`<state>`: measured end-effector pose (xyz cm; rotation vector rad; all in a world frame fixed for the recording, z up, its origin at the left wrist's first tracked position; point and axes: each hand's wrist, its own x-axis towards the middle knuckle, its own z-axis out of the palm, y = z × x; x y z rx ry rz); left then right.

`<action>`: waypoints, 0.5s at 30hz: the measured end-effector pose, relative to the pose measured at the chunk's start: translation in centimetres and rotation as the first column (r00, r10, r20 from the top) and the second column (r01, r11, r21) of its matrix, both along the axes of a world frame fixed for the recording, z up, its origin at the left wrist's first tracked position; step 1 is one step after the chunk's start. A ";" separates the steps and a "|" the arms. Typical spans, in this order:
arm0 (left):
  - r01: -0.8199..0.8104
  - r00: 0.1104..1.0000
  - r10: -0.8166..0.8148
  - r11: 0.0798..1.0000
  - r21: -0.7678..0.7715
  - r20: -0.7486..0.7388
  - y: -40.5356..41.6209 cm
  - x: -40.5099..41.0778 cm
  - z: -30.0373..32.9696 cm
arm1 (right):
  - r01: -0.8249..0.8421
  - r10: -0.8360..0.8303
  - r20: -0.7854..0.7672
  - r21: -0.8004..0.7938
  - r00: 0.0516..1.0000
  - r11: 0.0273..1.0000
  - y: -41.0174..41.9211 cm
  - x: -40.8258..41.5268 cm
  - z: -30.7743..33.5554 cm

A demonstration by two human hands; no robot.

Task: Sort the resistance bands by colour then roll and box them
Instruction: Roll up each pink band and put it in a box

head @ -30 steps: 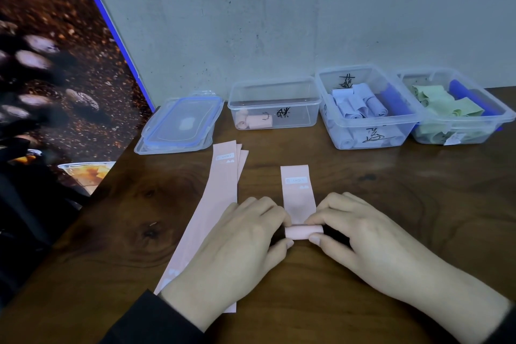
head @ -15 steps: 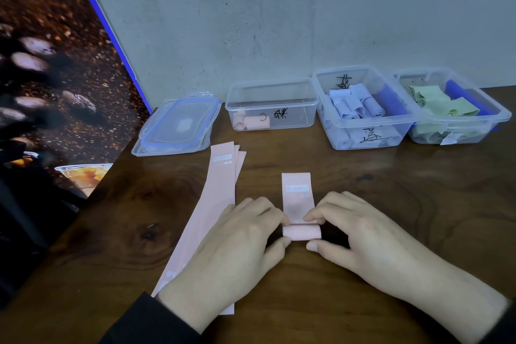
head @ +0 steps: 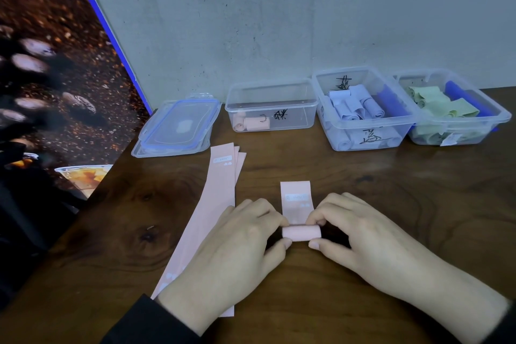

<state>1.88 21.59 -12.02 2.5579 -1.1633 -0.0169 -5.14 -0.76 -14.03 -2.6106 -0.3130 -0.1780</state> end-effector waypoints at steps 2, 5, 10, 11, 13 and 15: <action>-0.007 1.000 0.007 1.000 -0.002 -0.017 0.0 0.0 0.0 | 0.002 -0.002 0.001 0.008 1.000 1.000 0.0 0.0 0.0; -0.010 1.000 0.010 1.000 0.008 -0.025 0.0 0.0 0.1 | -0.007 0.007 -0.005 -0.004 1.000 1.000 -0.1 -0.1 0.0; -0.017 1.000 0.017 1.000 0.013 -0.014 -0.1 0.0 0.2 | 0.006 -0.006 -0.015 0.000 1.000 1.000 -0.1 0.0 0.0; -0.019 1.000 0.019 1.000 0.016 -0.017 -0.1 0.0 0.1 | 0.008 -0.008 -0.009 -0.003 1.000 1.000 0.0 0.1 0.0; -0.022 0.999 0.023 1.000 0.022 -0.030 -0.1 0.0 0.2 | 0.011 -0.011 -0.013 -0.008 1.000 1.000 0.0 0.0 0.1; -0.019 0.999 0.020 1.000 0.022 -0.029 -0.1 0.0 0.3 | 0.009 -0.009 -0.016 -0.007 1.000 1.000 0.0 0.0 0.1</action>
